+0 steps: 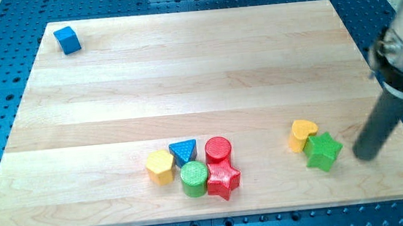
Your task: Move the green star along with the heart at the center of the board
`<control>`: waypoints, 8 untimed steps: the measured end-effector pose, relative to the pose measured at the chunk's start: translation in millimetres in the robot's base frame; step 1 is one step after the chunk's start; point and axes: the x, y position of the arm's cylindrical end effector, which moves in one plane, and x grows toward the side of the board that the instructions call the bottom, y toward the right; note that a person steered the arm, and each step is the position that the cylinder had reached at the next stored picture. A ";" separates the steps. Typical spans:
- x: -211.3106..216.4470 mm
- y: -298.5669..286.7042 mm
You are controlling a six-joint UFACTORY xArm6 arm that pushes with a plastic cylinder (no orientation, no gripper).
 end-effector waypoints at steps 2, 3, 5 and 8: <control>-18.3 -60.7; -40.8 -65.2; -12.6 -71.8; -111.9 -196.3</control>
